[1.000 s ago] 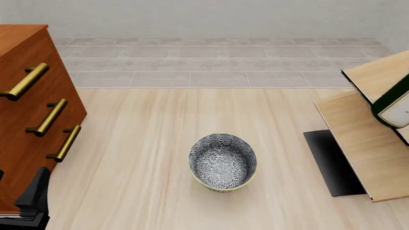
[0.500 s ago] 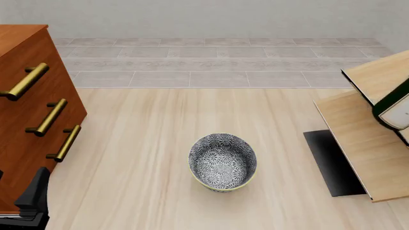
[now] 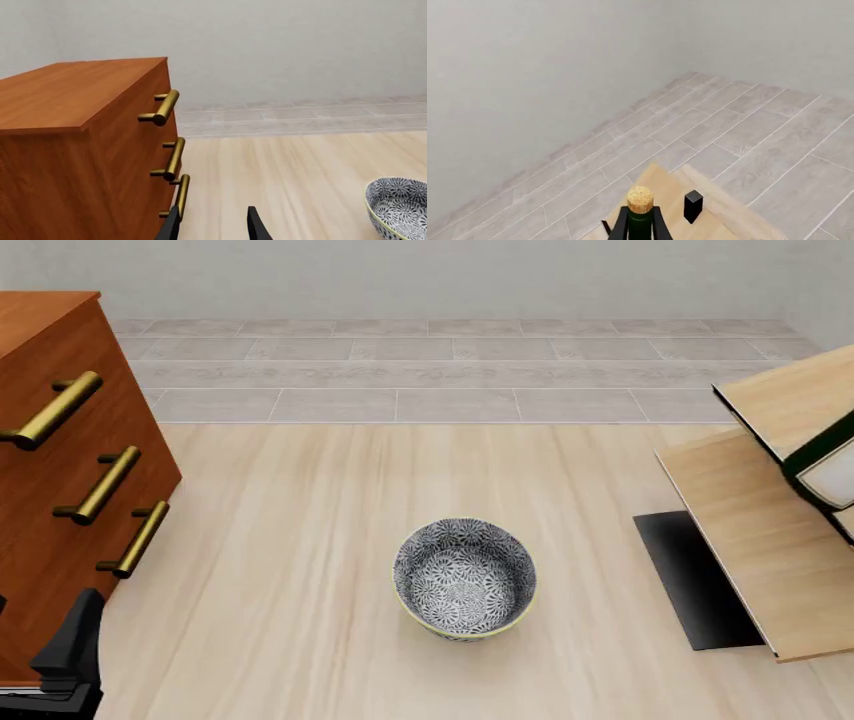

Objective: Put the wine bottle on the wine rack.

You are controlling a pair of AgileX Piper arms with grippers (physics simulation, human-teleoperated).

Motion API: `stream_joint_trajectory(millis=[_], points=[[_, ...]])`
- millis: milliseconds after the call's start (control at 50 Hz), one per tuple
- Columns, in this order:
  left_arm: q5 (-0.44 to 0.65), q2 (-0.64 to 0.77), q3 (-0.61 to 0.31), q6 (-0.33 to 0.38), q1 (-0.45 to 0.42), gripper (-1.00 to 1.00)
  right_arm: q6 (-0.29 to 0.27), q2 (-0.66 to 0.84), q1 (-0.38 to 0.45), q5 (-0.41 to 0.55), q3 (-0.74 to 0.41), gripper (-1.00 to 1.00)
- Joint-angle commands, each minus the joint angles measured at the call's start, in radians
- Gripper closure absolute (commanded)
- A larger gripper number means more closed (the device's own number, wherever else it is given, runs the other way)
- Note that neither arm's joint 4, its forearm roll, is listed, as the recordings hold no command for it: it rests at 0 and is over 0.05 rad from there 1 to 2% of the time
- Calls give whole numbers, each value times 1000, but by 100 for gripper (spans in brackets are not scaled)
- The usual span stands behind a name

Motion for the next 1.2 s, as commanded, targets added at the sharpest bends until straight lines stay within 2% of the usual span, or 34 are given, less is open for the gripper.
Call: stream_joint_trajectory(millis=[20,280,700,1200], points=[[1,0,0,-1,3,-100,32,60,-36,-19,19,100],[3,0,0,0,5,-100,35,125,-64,-16,-34,100],[-3,0,0,2,9,-100,51,196,-111,-40,-55,100],[0,0,0,-1,15,-100,67,276,-147,-87,-34,100]])
